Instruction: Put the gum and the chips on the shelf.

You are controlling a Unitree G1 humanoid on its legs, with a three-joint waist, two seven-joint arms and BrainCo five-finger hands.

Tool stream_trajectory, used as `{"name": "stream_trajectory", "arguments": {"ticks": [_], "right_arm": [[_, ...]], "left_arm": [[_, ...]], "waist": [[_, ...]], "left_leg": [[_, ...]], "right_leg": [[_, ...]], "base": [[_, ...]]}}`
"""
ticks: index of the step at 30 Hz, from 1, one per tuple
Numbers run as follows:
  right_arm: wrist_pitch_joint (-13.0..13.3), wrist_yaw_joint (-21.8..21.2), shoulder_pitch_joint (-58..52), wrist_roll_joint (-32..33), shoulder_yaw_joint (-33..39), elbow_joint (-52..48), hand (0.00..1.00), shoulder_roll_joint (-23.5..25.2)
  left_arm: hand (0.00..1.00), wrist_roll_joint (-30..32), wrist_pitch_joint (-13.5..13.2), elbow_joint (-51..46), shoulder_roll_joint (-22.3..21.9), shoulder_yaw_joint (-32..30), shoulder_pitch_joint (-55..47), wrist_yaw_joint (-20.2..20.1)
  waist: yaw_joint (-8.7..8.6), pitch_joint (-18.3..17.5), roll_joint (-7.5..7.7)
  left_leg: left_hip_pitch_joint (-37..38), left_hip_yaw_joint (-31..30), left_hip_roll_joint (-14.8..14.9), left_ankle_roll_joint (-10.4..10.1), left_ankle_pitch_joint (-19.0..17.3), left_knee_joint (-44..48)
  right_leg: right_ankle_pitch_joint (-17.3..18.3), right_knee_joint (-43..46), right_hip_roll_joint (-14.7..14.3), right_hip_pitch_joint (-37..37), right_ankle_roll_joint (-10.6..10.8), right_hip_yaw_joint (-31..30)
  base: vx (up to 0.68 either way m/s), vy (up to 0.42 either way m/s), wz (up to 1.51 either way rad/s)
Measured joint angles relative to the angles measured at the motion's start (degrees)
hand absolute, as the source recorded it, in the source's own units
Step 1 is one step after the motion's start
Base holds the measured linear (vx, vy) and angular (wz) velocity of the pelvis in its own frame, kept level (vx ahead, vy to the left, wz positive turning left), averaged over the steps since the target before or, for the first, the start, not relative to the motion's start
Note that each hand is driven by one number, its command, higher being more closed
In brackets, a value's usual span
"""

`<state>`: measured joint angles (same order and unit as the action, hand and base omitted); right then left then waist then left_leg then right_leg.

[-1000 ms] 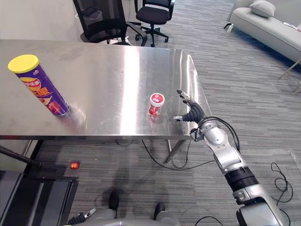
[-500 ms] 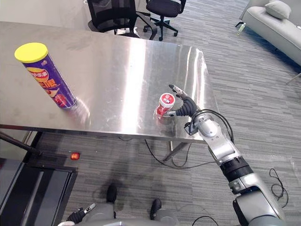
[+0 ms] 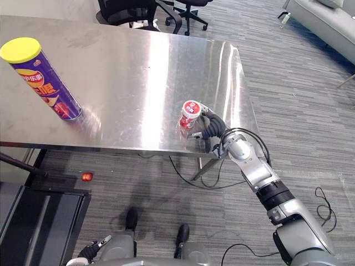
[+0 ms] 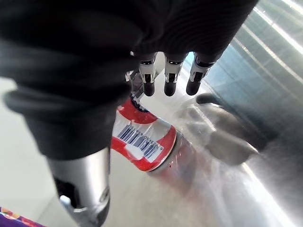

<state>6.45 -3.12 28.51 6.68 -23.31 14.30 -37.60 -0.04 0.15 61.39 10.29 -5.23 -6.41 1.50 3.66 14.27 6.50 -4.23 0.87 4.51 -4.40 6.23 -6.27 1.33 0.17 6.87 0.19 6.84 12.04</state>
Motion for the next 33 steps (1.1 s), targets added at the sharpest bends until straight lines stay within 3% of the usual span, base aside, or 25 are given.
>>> {"name": "stream_trajectory", "arguments": {"ticks": [6, 17, 28, 33], "right_arm": [[0.0, 0.2, 1.3, 0.0, 0.0, 0.3, 0.0, 0.0], [0.0, 1.2, 2.9, 0.0, 0.1, 2.3, 0.0, 0.5], [0.0, 1.7, 5.9, 0.1, 0.6, 2.6, 0.0, 0.6], [-0.1, 1.8, 7.7, 0.1, 1.5, 2.6, 0.0, 3.1]], "left_arm": [[0.0, 0.0, 0.0, -1.0, 0.4, 0.0, 0.0, 0.0], [0.0, -1.3, -0.1, -1.0, 0.3, 0.0, 0.5, 0.3], [0.0, -1.5, -0.1, -2.0, 0.1, -0.7, 0.6, 0.4], [0.0, -1.5, -0.1, -2.6, 0.1, -0.8, 0.6, 0.5]], "waist": [[0.6, 0.8, 0.88], [1.27, 2.3, 0.48], [1.53, 3.7, 0.81], [1.52, 4.5, 0.75]], "left_leg": [[-0.1, 0.0, -0.6, 0.3, 0.2, 0.0], [0.3, -0.2, 0.8, 0.1, -0.2, 0.0], [-0.6, 0.0, 0.1, 0.0, 0.9, 0.0], [-0.3, 0.0, 0.2, 0.1, 1.0, 0.0]], "right_leg": [[-0.5, 0.1, 0.6, 0.0, 0.1, 0.1], [-1.0, 0.9, -0.4, -0.1, 0.2, -0.2], [-0.8, 0.2, -0.1, -0.6, 0.3, -0.3], [-1.0, 0.7, -0.1, -0.5, 0.5, -0.3]], "base": [[0.04, 0.008, 0.03], [-0.03, -0.01, -0.01], [0.0, -0.002, 0.01], [0.03, -0.001, 0.02]]}}
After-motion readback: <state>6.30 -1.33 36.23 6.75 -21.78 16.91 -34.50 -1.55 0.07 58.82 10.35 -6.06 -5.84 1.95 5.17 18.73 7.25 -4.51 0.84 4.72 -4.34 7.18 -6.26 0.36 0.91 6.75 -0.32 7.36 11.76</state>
